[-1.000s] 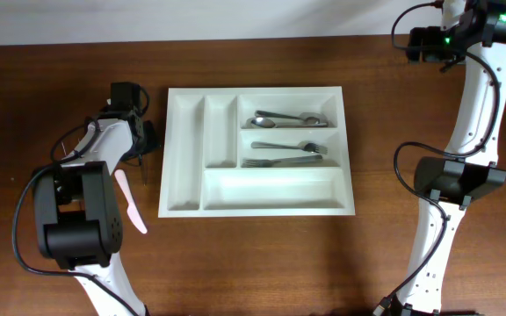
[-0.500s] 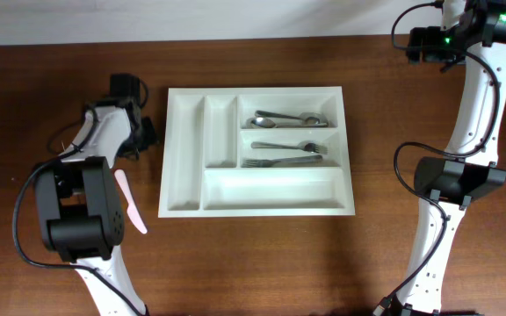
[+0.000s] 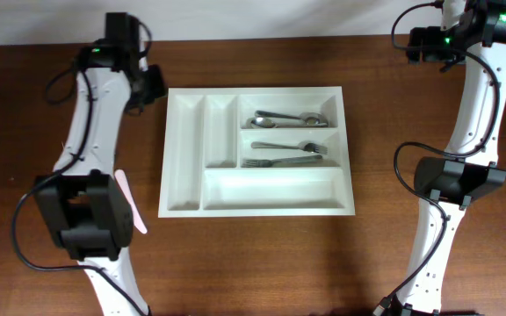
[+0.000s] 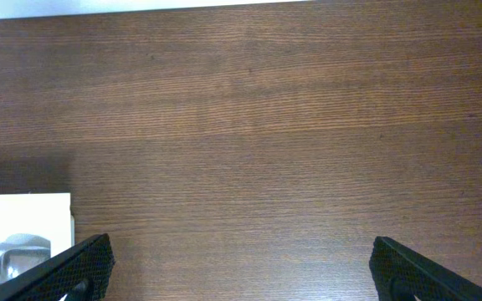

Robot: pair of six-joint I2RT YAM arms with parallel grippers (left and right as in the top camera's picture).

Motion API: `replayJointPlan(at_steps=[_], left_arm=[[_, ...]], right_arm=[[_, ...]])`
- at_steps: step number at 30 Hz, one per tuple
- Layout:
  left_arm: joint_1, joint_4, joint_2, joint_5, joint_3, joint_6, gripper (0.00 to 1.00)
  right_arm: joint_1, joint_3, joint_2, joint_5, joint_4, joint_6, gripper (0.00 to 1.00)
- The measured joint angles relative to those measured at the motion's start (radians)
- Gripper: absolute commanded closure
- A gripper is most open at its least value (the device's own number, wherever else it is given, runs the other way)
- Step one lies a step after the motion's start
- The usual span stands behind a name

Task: Pack container
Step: 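Place the bent-handled spoon into the tray's narrow left-middle compartment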

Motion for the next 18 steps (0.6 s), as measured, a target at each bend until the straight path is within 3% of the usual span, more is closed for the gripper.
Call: replayJointPlan(at_steps=[18], left_arm=[[-0.213, 0.002, 0.002, 0.056, 0.004, 0.019, 0.98]], right_arm=[[0.000, 0.000, 0.000, 0.000, 0.000, 0.000, 0.01]])
